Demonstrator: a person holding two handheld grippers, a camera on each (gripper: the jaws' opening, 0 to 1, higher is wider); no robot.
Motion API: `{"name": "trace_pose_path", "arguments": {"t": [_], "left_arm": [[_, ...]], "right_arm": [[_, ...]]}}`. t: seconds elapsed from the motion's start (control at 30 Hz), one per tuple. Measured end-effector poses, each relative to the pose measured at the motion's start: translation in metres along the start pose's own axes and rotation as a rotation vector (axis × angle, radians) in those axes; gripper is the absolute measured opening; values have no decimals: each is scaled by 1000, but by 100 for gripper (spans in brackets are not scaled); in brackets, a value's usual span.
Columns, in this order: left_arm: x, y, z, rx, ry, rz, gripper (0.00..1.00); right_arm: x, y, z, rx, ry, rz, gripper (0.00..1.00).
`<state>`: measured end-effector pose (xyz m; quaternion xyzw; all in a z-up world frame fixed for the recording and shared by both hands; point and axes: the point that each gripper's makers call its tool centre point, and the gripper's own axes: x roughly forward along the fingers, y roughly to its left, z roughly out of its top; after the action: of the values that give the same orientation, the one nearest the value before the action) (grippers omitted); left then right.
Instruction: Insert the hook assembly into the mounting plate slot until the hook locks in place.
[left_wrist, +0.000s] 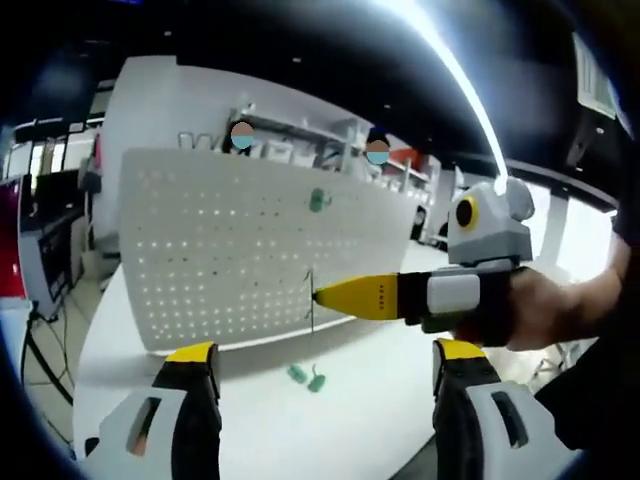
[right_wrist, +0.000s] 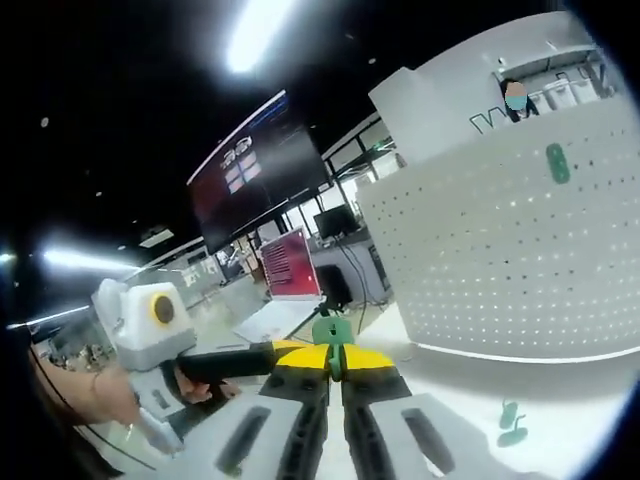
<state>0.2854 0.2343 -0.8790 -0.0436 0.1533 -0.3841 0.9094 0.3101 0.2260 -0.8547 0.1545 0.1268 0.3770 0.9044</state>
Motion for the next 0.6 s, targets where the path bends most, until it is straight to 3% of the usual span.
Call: {"name": "trace_pose_path", "arguments": {"t": [0.2,0.6], "left_arm": [[-1,0,9,8,-46,16,97],[-2,6,11,1,-62,32,100]], "right_arm": [[-12,-15,25,-88,-124,-114,0],[-17,-38,41,-109,-185,-211,0]]}}
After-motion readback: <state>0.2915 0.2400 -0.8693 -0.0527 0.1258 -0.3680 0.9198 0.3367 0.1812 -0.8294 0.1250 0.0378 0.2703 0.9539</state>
